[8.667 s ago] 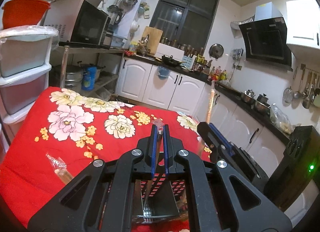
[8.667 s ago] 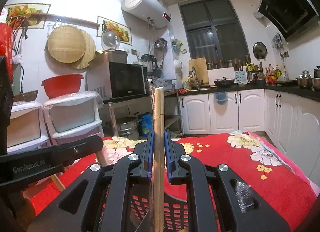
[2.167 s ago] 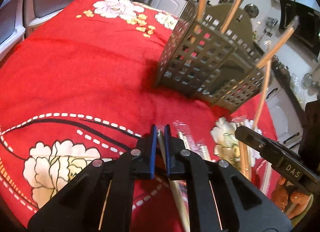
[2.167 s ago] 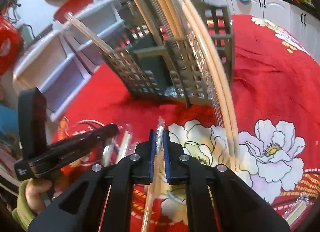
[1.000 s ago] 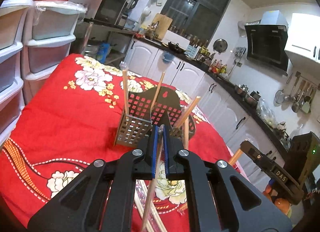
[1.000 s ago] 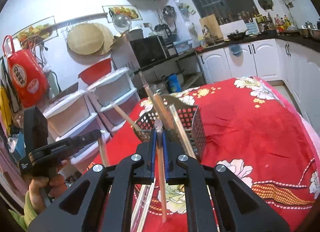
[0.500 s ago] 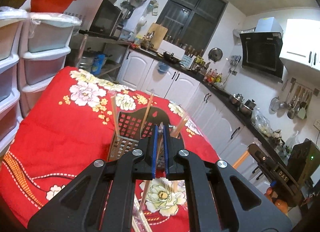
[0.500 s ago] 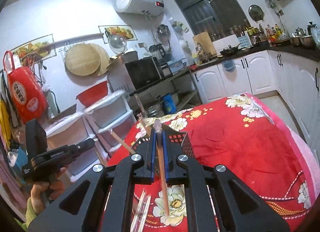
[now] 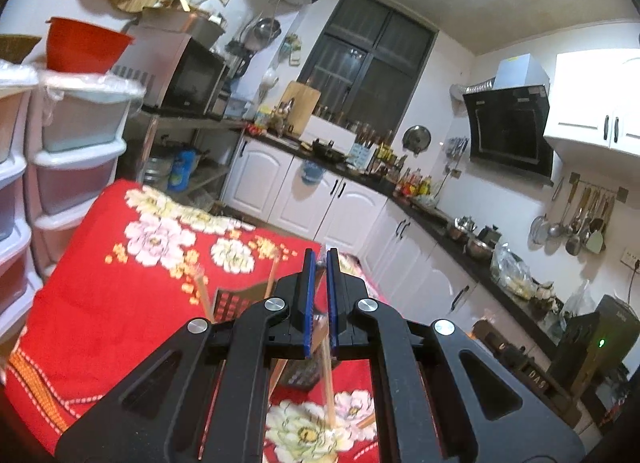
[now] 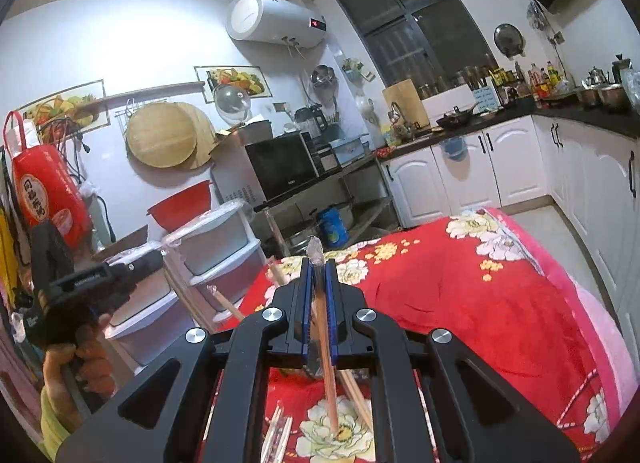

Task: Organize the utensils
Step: 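Lift the left tool's pack over the caddy while the right tool carries its pack there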

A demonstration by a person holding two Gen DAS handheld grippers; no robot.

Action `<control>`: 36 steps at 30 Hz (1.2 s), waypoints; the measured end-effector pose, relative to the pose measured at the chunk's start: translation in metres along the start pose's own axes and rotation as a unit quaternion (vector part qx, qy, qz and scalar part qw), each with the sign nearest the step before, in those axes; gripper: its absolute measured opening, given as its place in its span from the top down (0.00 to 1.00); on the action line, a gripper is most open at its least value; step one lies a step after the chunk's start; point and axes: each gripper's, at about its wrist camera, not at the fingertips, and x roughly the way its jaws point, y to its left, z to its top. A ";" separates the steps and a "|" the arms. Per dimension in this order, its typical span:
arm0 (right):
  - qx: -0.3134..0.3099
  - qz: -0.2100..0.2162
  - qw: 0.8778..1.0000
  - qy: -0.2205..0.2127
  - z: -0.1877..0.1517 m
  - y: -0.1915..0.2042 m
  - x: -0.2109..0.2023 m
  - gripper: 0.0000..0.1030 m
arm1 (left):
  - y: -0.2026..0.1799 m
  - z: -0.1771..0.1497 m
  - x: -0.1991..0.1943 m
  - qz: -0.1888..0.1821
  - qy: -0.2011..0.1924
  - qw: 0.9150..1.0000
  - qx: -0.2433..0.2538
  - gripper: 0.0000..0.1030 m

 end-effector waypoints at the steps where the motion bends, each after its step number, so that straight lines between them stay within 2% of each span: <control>1: -0.001 0.000 1.000 -0.001 0.002 0.000 0.002 0.94 | -0.002 0.004 0.002 -0.002 -0.005 1.000 0.002 0.99; 9: -0.002 -0.007 1.000 -0.018 0.015 -0.003 0.020 0.94 | -0.012 0.028 0.015 -0.022 -0.027 0.999 -0.004 0.99; 16: 0.006 -0.014 0.999 -0.031 0.028 -0.012 0.034 0.94 | -0.019 0.039 0.031 -0.017 -0.044 0.999 0.006 0.99; 29: -0.022 -0.019 0.997 -0.068 0.053 -0.001 0.062 0.94 | -0.012 0.023 0.065 0.007 -0.052 0.998 0.015 0.99; 36: -0.021 -0.028 0.997 -0.062 0.053 -0.007 0.088 0.94 | -0.006 0.018 0.075 0.009 -0.051 0.999 0.013 0.99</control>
